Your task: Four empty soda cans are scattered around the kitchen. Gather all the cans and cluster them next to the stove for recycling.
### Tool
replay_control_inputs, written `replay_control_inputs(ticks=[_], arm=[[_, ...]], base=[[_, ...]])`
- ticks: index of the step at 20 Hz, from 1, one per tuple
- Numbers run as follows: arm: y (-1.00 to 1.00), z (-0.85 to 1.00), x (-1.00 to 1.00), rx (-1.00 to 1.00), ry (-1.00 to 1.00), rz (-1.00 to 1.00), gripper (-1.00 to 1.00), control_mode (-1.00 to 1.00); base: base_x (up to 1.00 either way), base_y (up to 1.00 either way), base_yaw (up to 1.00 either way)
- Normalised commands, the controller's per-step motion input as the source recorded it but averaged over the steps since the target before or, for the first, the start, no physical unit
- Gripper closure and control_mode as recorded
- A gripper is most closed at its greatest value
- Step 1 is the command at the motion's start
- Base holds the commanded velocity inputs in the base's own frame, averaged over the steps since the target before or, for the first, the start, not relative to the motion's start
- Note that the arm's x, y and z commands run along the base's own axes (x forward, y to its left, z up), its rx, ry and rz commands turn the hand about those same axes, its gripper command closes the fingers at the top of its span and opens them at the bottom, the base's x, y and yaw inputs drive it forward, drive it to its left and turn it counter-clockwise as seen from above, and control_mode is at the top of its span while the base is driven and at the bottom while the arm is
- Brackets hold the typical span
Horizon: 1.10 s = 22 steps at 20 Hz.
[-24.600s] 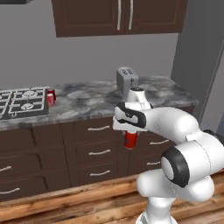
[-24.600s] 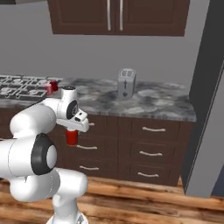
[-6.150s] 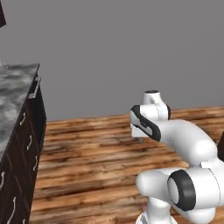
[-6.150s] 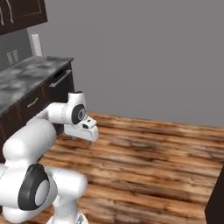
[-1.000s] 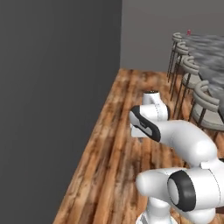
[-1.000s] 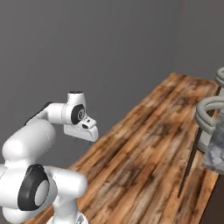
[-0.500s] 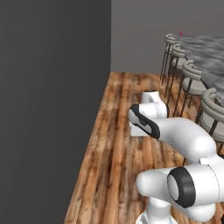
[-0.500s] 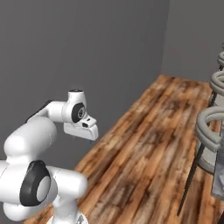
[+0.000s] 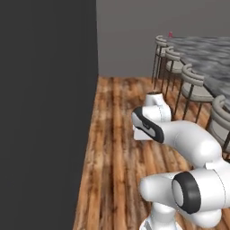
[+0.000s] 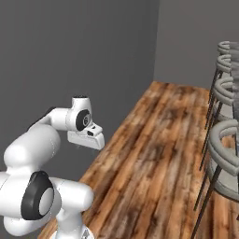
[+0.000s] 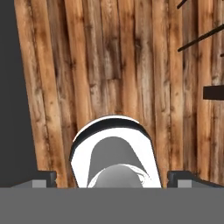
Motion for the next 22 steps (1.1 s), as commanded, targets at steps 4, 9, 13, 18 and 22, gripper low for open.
replay_control_inputs(ticks=[4,9,13,18,22], arm=[[0.00,0.00,0.00,0.00,0.00,0.00,-1.00,1.00],[0.00,0.00,0.00,0.00,0.00,0.00,-1.00,1.00],[0.00,0.00,0.00,0.00,0.00,0.00,-1.00,1.00],[0.00,0.00,0.00,0.00,0.00,0.00,-1.00,1.00],[0.00,0.00,0.00,0.00,0.00,0.00,-1.00,1.00]], base=[[0.70,0.36,-0.26],[0.77,0.43,-0.22],[0.85,0.30,-0.16],[0.99,-0.02,-0.03],[1.00,0.02,-0.02]])
